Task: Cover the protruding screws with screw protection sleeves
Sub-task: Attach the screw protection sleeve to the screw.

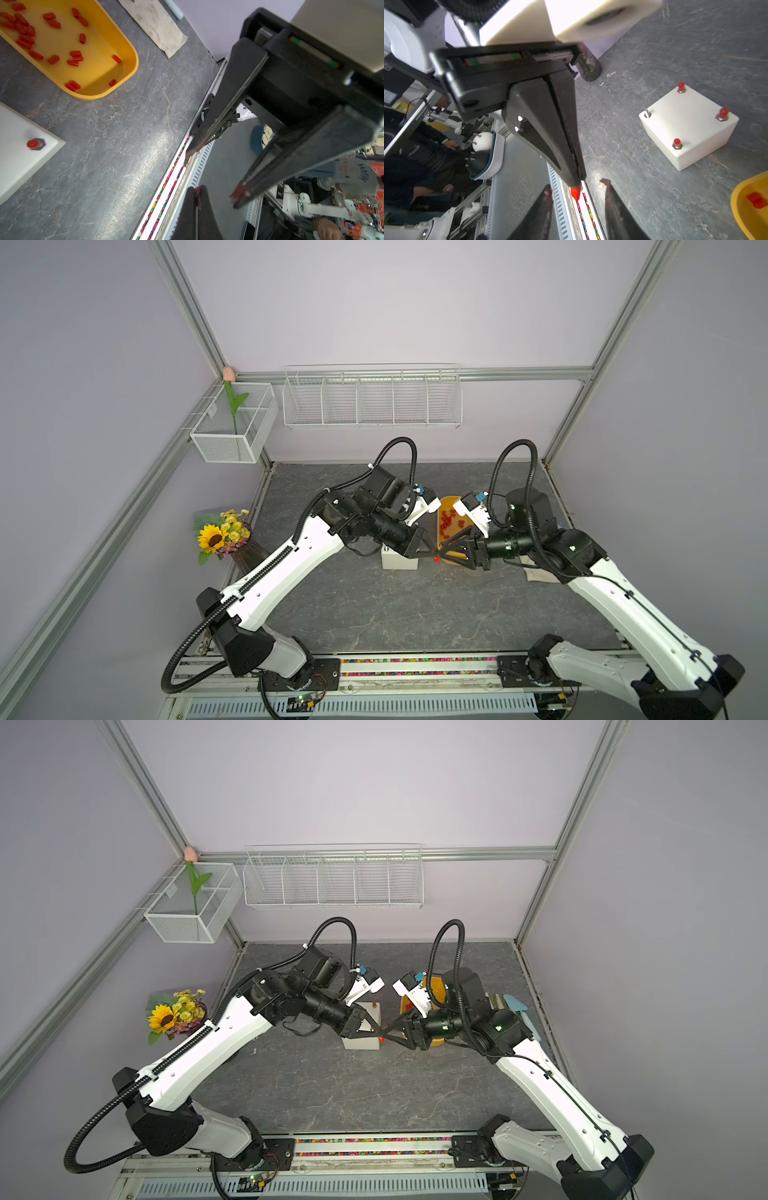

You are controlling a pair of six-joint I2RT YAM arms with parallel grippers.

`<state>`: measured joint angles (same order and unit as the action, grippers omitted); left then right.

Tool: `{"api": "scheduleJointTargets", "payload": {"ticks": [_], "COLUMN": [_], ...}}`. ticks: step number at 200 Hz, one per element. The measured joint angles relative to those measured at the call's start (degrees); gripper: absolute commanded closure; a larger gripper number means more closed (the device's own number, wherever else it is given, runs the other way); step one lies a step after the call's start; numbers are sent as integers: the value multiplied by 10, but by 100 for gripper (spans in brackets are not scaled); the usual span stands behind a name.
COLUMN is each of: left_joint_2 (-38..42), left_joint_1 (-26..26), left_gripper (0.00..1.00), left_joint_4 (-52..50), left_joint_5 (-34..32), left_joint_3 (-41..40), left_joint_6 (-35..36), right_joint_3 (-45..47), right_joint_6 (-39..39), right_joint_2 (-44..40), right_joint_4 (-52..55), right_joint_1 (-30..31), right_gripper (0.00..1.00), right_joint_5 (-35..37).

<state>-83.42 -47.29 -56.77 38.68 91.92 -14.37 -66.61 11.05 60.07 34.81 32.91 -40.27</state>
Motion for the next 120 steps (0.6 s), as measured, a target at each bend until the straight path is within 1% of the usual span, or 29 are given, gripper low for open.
{"api": "scheduleJointTargets", "payload": {"ticks": [19, 43, 75, 93, 120], "left_joint_2": [28, 69, 102, 114, 131], "left_joint_1": [16, 30, 30, 30, 31], "left_gripper": [100, 100, 100, 100, 100], "left_joint_4": [52, 131, 218, 253, 297], "left_joint_5": [-19, -54, -95, -116, -136], "left_joint_3": [-35, -83, -128, -146, -171], "left_joint_6": [-34, -83, -135, -155, -181], "right_joint_3": [14, 58, 119, 144, 191], "right_joint_6": [21, 68, 136, 170, 232], "right_joint_2": [-24, -51, -55, -55, -59], "right_joint_4": [-27, -98, -198, -248, -350], "right_joint_1": [-11, -14, -14, -14, -14], "right_gripper": [52, 51, 52, 53, 55], "right_joint_5": [22, 49, 75, 87, 101]}}
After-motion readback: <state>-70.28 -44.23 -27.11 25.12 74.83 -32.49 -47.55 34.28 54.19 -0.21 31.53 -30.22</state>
